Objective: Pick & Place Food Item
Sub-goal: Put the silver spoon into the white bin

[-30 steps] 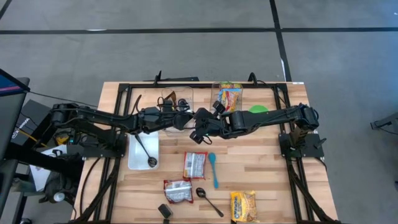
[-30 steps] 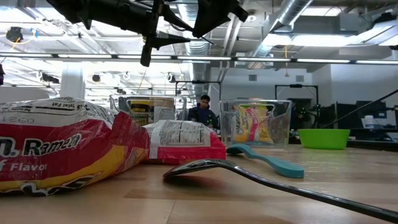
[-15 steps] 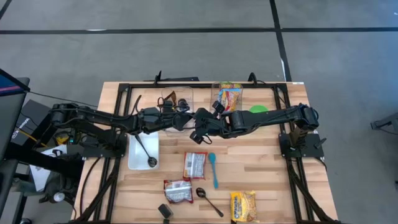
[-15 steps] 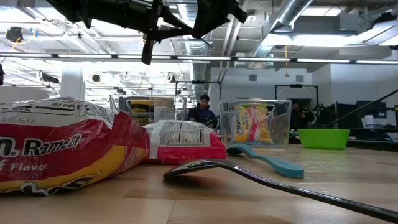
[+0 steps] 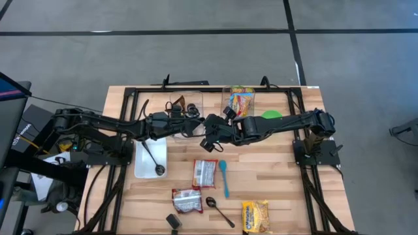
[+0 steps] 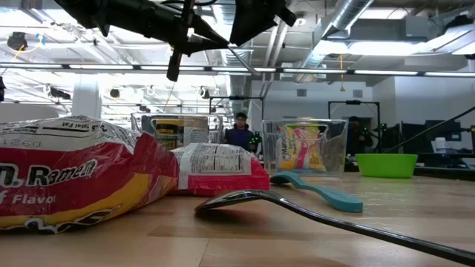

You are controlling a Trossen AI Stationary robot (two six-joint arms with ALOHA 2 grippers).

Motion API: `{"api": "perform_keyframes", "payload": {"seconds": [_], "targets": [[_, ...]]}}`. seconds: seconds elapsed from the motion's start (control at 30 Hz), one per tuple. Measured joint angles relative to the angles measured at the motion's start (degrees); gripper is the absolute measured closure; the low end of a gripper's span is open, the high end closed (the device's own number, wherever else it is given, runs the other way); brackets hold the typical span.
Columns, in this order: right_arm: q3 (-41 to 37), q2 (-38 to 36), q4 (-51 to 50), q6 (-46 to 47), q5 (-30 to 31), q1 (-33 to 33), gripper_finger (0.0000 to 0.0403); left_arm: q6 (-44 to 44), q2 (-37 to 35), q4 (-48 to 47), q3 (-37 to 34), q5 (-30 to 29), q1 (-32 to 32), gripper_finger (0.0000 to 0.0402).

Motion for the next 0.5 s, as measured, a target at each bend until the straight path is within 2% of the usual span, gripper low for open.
{"api": "perform_keyframes", "payload": {"seconds": [0.27,0.5], "targets": [[-0.01,-1.36,-4.80,0.01,0.33,0.39,0.0342,1.19,0.00,0.05,0.02,0.45,-0.01,0.0399],[-0.02,-3.19,-7.51,0.15,1.06,1.52,0.0342,1.22,-0.01,-0.15,0.07,7.52,2.03,0.0399]]}}
